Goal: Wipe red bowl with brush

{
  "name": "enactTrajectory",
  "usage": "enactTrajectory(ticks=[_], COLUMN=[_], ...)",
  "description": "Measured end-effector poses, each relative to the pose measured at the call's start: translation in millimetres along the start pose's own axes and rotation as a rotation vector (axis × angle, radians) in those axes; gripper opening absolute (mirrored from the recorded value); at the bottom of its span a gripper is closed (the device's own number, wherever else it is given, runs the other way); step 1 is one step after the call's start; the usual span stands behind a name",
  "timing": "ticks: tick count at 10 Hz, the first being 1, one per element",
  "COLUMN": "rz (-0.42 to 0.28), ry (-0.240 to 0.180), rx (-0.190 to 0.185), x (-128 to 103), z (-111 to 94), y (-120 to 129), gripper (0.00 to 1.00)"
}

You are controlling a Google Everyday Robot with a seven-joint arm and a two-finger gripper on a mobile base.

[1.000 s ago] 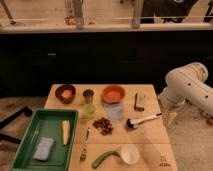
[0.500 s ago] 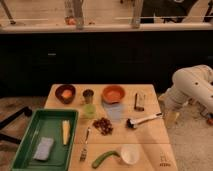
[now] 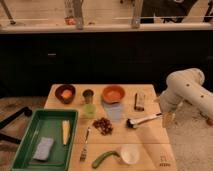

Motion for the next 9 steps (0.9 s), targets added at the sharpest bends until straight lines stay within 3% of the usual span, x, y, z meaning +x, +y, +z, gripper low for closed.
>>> enactTrajectory(ticks=[3, 9], rz=[-0.023, -0.065], ry=[0.051, 0.033], rx=[-0.014, -0.042], x=[0.0, 9.9], z=[21.8, 56.8], y=[-6.6, -29.0], gripper=[0.8, 0.8])
